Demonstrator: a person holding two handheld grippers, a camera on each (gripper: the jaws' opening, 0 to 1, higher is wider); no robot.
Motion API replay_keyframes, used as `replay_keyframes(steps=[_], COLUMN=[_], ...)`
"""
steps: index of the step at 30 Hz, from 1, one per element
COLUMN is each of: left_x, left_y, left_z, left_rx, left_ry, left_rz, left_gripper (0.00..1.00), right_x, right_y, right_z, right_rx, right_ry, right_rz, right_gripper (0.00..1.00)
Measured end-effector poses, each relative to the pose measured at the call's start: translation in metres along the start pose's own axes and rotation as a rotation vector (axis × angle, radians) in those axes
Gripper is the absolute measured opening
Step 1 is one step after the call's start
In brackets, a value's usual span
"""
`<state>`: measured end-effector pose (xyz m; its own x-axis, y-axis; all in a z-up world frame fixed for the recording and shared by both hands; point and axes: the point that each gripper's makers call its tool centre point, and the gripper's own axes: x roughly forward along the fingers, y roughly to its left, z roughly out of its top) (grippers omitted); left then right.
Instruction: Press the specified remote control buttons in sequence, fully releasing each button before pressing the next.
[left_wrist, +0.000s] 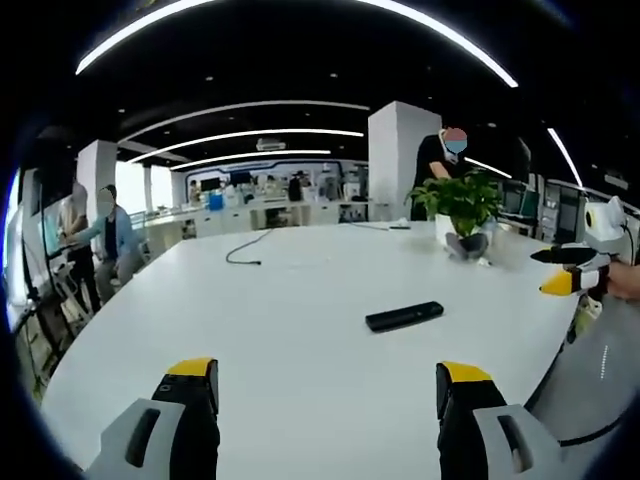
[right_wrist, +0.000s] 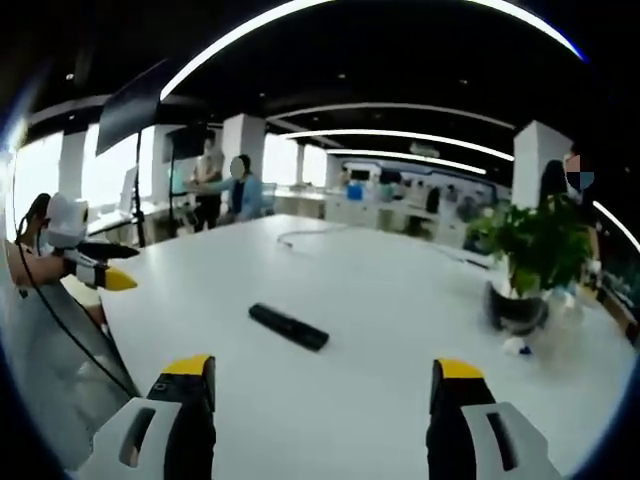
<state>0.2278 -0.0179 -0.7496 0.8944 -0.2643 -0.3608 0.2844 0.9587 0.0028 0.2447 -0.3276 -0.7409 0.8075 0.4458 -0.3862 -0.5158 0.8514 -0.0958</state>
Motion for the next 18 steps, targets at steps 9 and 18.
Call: replay_keyframes(steps=[9, 18], left_x=[0.009, 0.013], left_y=[-0.012, -0.016], left_z=[-0.017, -0.032], left_rx=[-0.001, 0.053], left_ry=[0.061, 0.145], left_rz=[-0.099, -0.114], left_gripper=[0.95, 0.95], right_x=[-0.002, -0.002], right_y=[-0.014, -0.014], right_z=[-0.006, -0.013], right_rx=[-0.034, -0.010], right_ry=[0.032, 0.062], right_rz=[-0.075, -0.053], right_gripper=[0.87, 0.84])
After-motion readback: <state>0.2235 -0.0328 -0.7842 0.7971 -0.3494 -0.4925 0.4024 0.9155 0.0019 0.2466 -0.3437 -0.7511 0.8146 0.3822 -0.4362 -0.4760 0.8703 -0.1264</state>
